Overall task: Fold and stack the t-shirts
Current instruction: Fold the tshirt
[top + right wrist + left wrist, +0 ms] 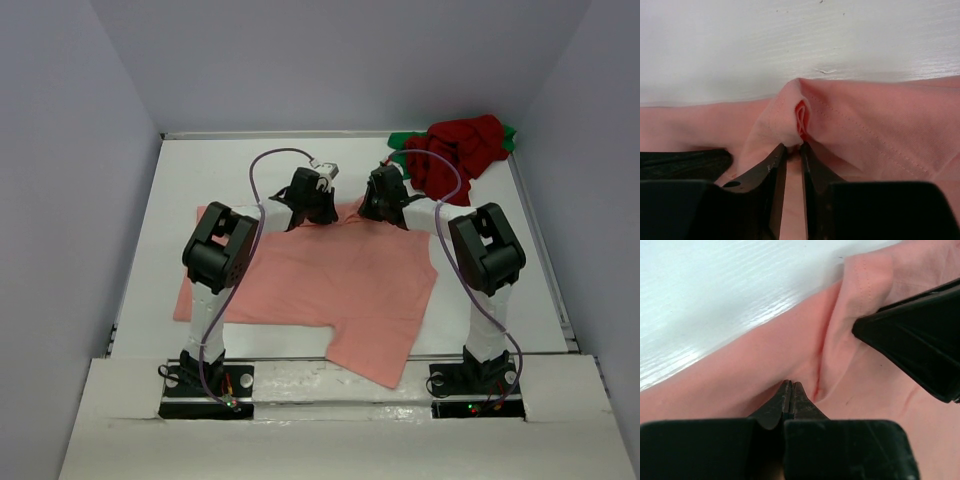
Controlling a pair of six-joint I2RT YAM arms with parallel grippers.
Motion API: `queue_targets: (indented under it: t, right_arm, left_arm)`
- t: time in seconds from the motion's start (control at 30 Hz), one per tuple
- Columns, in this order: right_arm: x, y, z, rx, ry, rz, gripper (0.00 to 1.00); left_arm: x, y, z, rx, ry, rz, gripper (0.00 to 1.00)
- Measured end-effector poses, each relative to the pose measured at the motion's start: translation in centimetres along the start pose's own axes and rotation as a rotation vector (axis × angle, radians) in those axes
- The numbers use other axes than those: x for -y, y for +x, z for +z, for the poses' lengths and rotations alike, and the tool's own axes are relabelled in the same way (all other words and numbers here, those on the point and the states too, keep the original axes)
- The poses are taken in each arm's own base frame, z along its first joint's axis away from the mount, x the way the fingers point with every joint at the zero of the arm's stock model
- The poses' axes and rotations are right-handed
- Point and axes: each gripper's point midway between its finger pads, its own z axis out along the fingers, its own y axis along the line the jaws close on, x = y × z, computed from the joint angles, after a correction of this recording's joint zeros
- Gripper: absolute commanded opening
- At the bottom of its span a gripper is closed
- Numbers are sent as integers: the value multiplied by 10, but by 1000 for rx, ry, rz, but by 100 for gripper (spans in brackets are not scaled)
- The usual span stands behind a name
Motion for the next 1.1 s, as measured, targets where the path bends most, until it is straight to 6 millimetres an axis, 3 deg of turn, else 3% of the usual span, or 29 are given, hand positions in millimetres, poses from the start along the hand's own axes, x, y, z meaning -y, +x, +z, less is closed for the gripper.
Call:
queue_targets:
  t: [0.17, 0.57, 0.87, 1.0, 1.1]
  right_arm:
    - [0, 0, 0, 0, -1, -1, 0]
    - [-5, -1, -5, -10, -21, 0, 0]
    - [-36, -25, -57, 1, -139, 12, 0]
    - [-43, -22, -78, -21, -186, 29, 0]
    - [-43, -8, -85, -76, -203, 45, 0]
  left_arm:
    - [-17, -5, -3, 13, -39, -41, 0]
    - [-27, -8, -6, 14, -69, -71, 0]
    - [-27, -8, -6, 11, -69, -72, 0]
    - [-26, -8, -6, 10, -68, -72, 0]
    - [-26, -8, -6, 8, -68, -72, 0]
